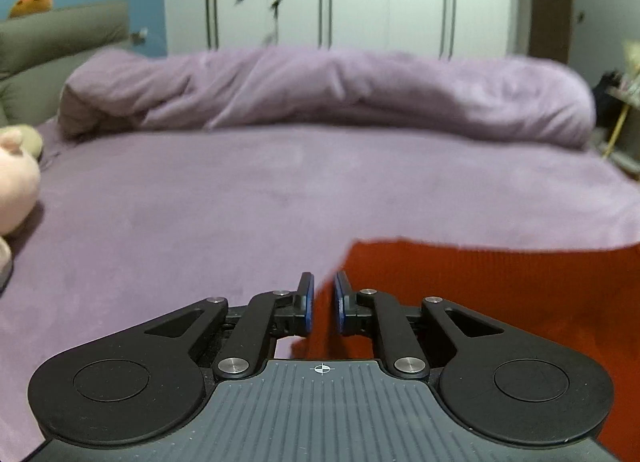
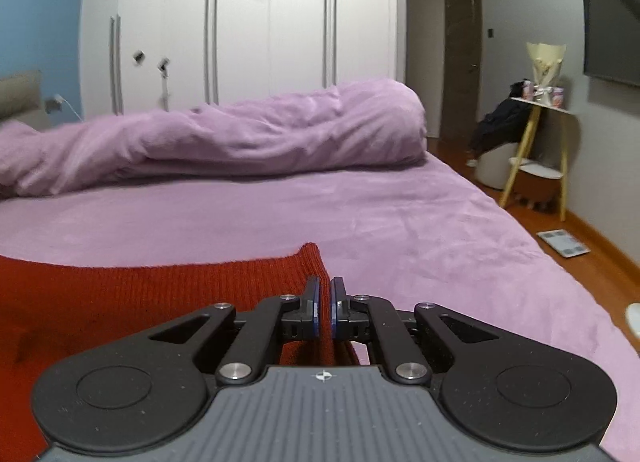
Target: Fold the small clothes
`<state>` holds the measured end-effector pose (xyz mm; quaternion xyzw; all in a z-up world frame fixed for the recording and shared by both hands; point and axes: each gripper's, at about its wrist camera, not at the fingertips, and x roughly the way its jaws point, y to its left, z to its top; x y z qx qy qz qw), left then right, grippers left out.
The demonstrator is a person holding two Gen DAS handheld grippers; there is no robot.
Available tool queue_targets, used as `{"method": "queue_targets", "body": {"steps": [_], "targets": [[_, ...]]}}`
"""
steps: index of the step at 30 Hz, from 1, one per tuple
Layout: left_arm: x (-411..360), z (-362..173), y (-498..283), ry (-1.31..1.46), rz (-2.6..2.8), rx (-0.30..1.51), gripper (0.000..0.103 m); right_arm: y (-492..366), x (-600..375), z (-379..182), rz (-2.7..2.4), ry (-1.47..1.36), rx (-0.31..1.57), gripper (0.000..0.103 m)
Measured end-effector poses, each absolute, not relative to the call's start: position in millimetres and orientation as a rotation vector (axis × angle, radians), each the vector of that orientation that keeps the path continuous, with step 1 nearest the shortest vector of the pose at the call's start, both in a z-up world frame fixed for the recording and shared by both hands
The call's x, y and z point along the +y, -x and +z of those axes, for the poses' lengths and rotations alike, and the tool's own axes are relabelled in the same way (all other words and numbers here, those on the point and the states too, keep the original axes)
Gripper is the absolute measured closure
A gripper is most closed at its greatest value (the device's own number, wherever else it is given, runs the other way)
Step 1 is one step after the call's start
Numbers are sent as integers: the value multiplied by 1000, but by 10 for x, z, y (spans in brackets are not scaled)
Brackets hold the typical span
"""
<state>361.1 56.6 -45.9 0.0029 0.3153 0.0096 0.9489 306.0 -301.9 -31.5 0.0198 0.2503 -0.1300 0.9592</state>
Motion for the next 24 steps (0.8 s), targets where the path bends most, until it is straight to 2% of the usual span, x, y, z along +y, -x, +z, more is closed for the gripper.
{"method": "queue_targets", "body": {"steps": [2, 3, 4, 6, 11, 14, 15, 19, 24], "targets": [[538, -518, -3594, 23, 38, 671, 87, -3161, -3017, -410, -318, -28, 538, 98], [522, -522, -3524, 52, 17, 653, 77, -3163, -3002, -436, -342, -38, 544, 98], [466, -528, -3444, 82, -30, 631, 62, -3134, -2958, -452, -345, -64, 541, 97], [311, -580, -3360, 114, -113, 616, 49, -3051, -2794, -497, -252, -129, 527, 94], [-228, -888, -3449, 53, -215, 668, 47, -3072, -1994, -779, 164, -152, 620, 95], [-342, -1139, -3595, -60, -176, 658, 36, -3182, -1767, -919, 193, -52, 623, 94], [-297, -1209, -3636, -52, -172, 658, 29, -3226, -1807, -945, 185, -43, 620, 95], [-114, -1213, -3682, 19, -153, 655, 29, -3356, -2288, -1011, 34, 11, 635, 99], [5, -1204, -3701, 71, -146, 658, 30, -3365, -2991, -993, -78, -124, 615, 103]]}}
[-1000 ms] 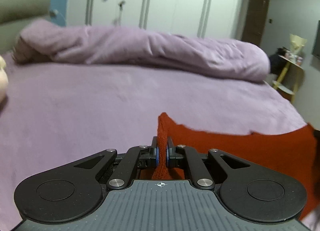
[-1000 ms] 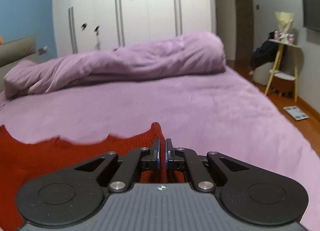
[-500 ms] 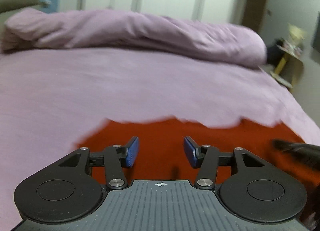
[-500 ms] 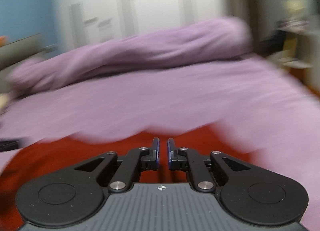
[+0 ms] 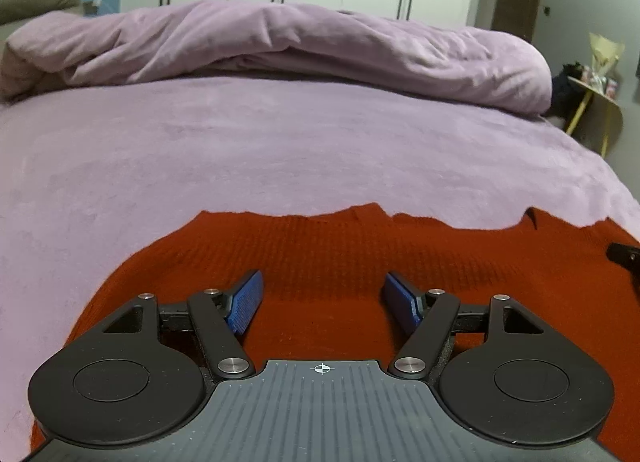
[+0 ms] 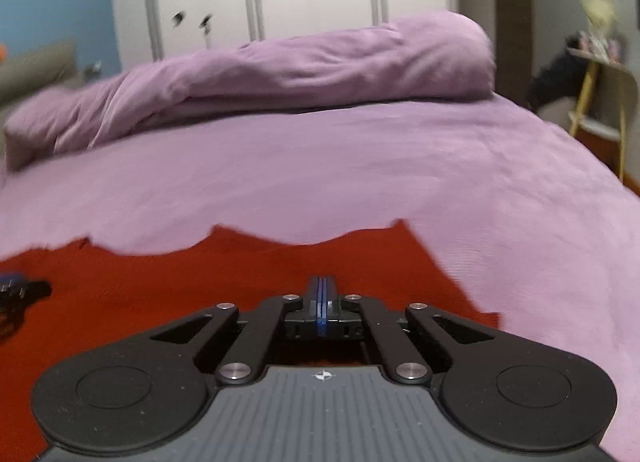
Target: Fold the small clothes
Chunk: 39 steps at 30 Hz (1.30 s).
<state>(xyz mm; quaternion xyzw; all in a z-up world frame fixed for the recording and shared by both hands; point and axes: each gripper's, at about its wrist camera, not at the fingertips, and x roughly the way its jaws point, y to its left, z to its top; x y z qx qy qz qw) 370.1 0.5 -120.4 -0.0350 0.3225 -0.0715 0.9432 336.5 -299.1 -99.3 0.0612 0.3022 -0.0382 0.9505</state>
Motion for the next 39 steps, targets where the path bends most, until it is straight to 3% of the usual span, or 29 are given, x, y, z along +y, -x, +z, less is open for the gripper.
{"method": "queue_targets", "body": {"steps": [6, 11, 17, 22, 26, 39], "targets": [[99, -1133, -3540, 22, -146, 652, 30, -3280, -2812, -925, -96, -56, 615, 103], [411, -1113, -3145, 7, -110, 632, 28, -2644, -2624, -762, -32, 4, 588, 98], [791, -1094, -2899, 65, -27, 678, 16, -2193, -2822, -819, -202, 85, 614, 98], [1032, -977, -2590, 138, 8, 759, 17, -1958, -3244, -672, -315, -228, 691, 93], [1174, -916, -2278, 255, -54, 836, 24, -1602, -3356, -669, -275, -437, 708, 91], [1232, -1057, -2300, 688, -199, 934, 29, -1340, -2647, -611, -126, -456, 721, 87]]}}
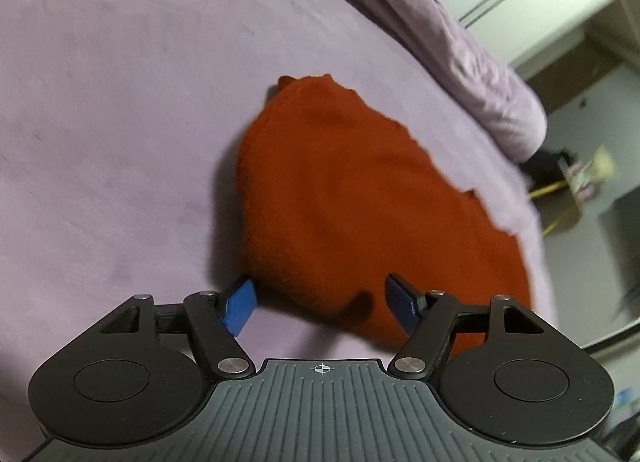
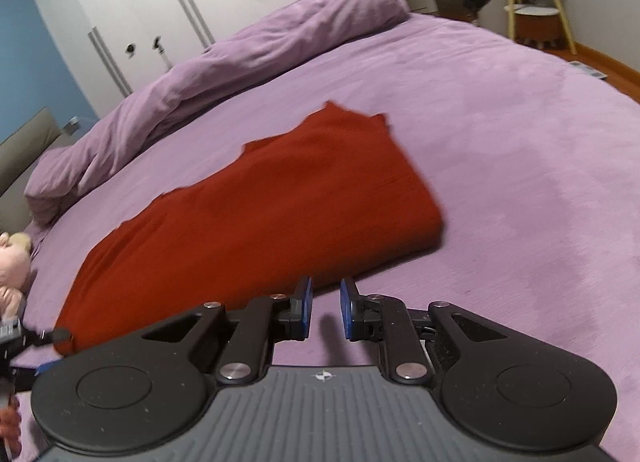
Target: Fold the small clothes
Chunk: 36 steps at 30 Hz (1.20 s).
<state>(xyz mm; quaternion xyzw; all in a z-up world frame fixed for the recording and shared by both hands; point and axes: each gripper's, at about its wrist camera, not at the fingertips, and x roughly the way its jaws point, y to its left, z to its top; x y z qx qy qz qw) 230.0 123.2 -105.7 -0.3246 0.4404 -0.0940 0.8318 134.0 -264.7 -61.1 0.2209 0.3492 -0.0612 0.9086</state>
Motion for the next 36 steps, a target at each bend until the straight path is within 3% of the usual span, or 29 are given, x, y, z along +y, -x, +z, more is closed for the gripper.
{"method": "queue_targets", "body": {"steps": [8, 13, 21, 27, 36], "targets": [[1416, -1307, -2519, 965, -179, 897, 47, -1673, -1978, -509, 49, -390, 721, 88], [1491, -1430, -2628, 1055, -150, 892, 74, -2023, -1359, -513, 165, -339, 715, 91], [1538, -1420, -2624, 999, -204, 863, 75, -2393, -793, -801, 213, -270, 742, 91], [1584, -1511, -2625, 1037, -188, 858, 71, -2308, -739, -756, 246, -163, 720, 91], [1634, -1550, -2645, 1076, -186, 858, 76, -2265, -604, -631, 215, -124, 645, 92]]}}
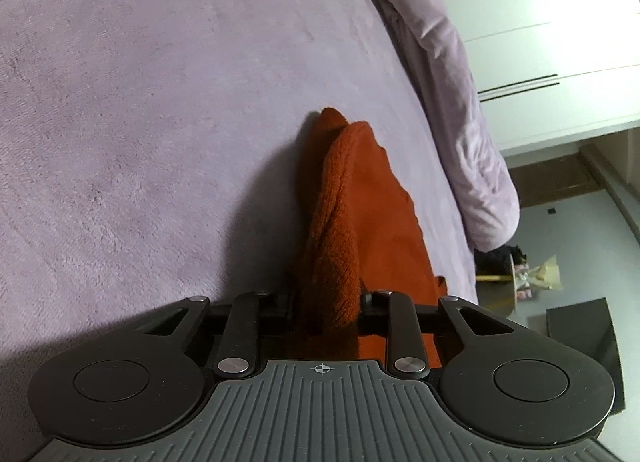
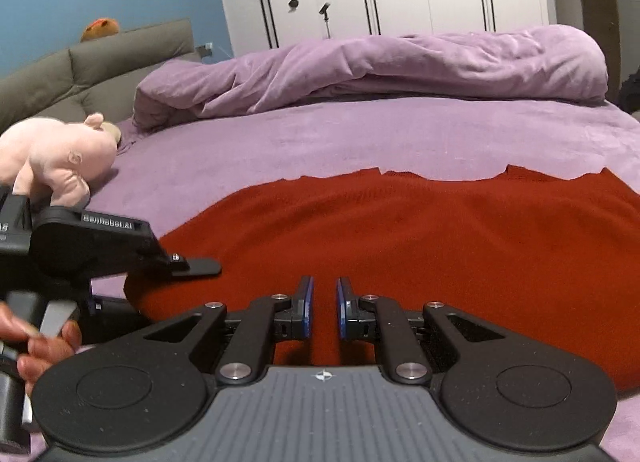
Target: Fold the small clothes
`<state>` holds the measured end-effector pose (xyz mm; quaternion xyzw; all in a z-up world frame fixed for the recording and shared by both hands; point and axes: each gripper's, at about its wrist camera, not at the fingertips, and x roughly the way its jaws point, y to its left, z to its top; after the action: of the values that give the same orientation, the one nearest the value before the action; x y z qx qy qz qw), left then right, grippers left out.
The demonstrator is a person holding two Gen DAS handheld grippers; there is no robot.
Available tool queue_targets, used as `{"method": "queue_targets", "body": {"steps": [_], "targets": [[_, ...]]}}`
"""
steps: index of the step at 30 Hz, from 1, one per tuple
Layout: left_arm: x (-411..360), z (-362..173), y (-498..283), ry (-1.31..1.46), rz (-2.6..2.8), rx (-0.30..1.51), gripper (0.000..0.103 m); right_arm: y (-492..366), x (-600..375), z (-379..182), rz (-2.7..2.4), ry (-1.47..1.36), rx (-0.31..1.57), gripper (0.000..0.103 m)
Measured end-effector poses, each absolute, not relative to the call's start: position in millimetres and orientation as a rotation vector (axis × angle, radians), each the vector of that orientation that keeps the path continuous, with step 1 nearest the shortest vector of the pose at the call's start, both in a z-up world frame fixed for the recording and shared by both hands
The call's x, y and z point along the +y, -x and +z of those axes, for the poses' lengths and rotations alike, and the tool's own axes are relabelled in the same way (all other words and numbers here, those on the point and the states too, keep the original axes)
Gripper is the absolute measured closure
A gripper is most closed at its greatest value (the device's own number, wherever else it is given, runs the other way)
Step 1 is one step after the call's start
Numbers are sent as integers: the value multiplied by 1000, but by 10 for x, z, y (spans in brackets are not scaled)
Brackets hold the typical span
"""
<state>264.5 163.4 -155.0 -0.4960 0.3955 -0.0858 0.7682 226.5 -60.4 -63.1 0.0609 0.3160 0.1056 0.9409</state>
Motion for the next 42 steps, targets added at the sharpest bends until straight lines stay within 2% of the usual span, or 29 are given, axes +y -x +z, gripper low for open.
{"method": "queue_targets", "body": {"steps": [3, 15, 25, 34, 39, 42], "targets": [[1598, -1525, -2653, 1041, -185, 860, 76, -2342, -584, -789, 214, -125, 706, 92], [1564, -1468, -2692, 977, -183, 875, 76, -2301, -477, -799, 225, -20, 683, 92], [1556, -1464, -2692, 950, -180, 869, 76, -2443, -747, -702, 154, -138, 683, 92], [1557, -1450, -2682, 939, -179, 871, 78, -2311, -430, -812, 222, -30, 689, 92], [1555, -1457, -2667, 960, -172, 868, 80, -2281, -499, -686, 223, -98, 647, 92], [1549, -1416, -2659, 951, -170, 865, 82, -2327, -463, -862, 263, -67, 731, 92]]}}
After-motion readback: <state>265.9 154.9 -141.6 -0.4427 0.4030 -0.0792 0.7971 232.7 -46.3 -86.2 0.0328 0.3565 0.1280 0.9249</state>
